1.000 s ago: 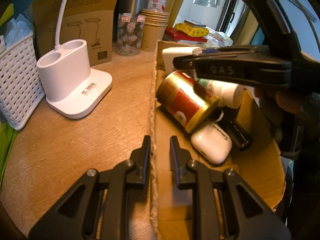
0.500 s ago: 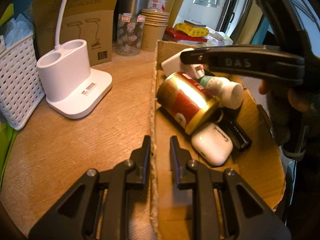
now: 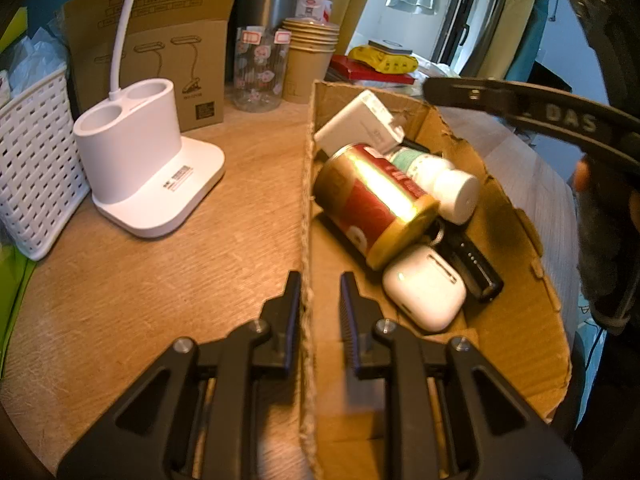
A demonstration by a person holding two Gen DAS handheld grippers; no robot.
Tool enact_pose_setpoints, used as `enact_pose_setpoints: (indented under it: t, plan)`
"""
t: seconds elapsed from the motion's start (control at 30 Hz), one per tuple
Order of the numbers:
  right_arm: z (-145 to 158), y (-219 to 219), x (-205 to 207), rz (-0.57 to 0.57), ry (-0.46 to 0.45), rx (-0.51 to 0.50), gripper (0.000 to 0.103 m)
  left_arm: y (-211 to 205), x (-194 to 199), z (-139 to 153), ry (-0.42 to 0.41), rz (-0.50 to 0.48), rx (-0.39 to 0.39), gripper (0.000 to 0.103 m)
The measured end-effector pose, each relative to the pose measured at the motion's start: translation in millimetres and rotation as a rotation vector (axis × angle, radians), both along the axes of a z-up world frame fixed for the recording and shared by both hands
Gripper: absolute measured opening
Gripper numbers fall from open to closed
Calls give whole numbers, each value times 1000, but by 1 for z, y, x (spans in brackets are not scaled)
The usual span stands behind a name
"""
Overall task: Organize rigid objects
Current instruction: 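Lower the charger into the box and open the right gripper, then move the right gripper to the black wristwatch and close on its case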
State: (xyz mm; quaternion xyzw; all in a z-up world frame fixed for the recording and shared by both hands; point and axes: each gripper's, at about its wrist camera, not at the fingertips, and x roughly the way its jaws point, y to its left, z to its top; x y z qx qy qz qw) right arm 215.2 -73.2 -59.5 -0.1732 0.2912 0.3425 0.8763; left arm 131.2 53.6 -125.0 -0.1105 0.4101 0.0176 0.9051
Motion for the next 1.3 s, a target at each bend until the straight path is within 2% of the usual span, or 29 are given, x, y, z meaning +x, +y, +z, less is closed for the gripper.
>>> enact_pose_setpoints:
  t: [0.13, 0.3, 0.63, 0.83, 1.3]
  plan:
    - [6, -13, -6, -29, -22, 22, 31, 0, 0, 0, 0, 0, 0, 20]
    - [13, -31, -13, -67, -48, 54, 38, 0, 0, 0, 0, 0, 0, 21]
    - [13, -63, -9, -138, -54, 91, 45, 0, 0, 0, 0, 0, 0, 21]
    - [-1, -78, 4, -182, -42, 85, 56, 0, 0, 0, 0, 0, 0, 21]
    - [-48, -84, 48, -260, 78, 30, 56, -1, 0, 0, 0, 0, 1, 21]
